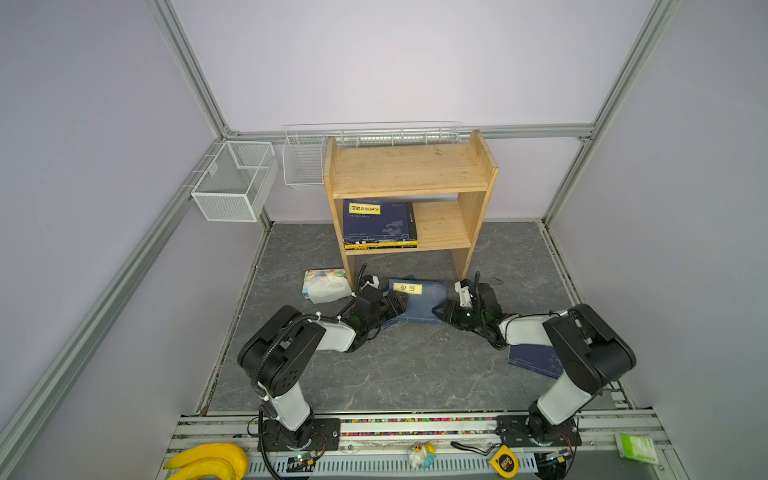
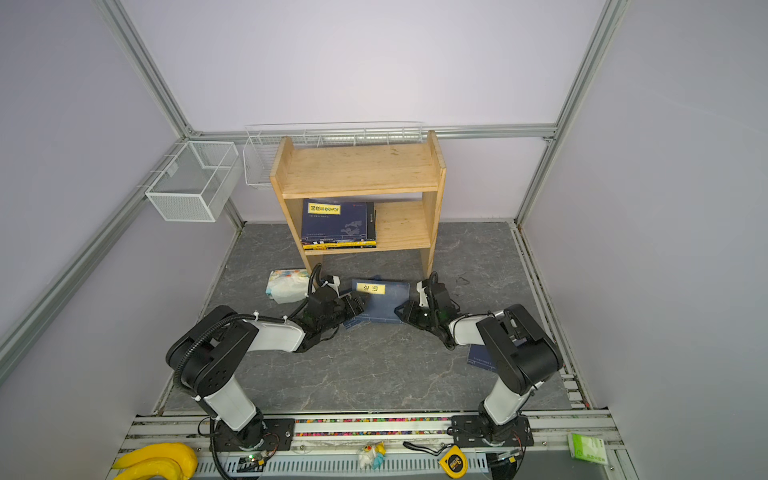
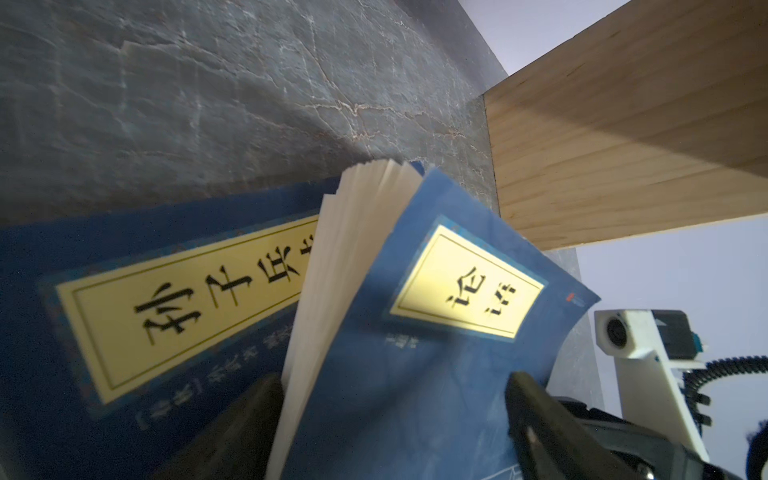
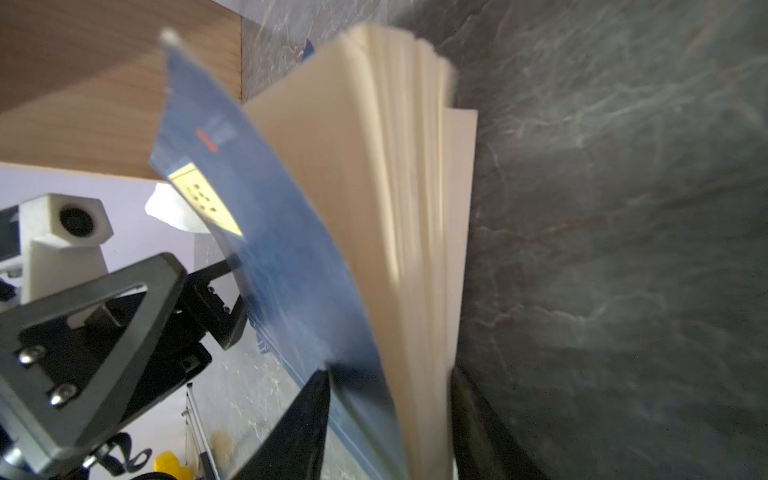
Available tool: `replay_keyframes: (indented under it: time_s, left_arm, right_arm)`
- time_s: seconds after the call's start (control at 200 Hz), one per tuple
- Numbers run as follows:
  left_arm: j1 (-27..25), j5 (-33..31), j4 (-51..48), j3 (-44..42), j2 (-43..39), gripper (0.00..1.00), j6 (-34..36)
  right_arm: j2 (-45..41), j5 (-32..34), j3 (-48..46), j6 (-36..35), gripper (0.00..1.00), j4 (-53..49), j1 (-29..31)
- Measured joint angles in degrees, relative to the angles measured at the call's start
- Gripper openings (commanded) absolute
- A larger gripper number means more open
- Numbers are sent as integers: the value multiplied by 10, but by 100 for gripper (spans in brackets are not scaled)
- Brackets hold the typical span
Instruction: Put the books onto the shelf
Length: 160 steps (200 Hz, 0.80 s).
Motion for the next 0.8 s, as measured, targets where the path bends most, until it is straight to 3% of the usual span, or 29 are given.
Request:
replay_keyframes:
  time_s: [0.085,0.215,0.395,0.685,0.8]
  left_arm:
    - [-1,1,4,-3,0,78,-5]
    - [-3,11,6,-9,0,63,-15]
    - [-6,48,11,-12,-7,44,-24]
    - [-11,68,5,-13,-43,43,-25]
    - [-11,73,2,-13,-43,43,-25]
  right_arm:
    - [-44,5,6,-9,43,-55,0]
    - [-98,24,64,-54,43,-169,0]
    - [-112,21,94,-84,41,-208,1]
    - [-107,8,78,-67,33,-207,2]
    - [-118,13,79,-62,22,-210,2]
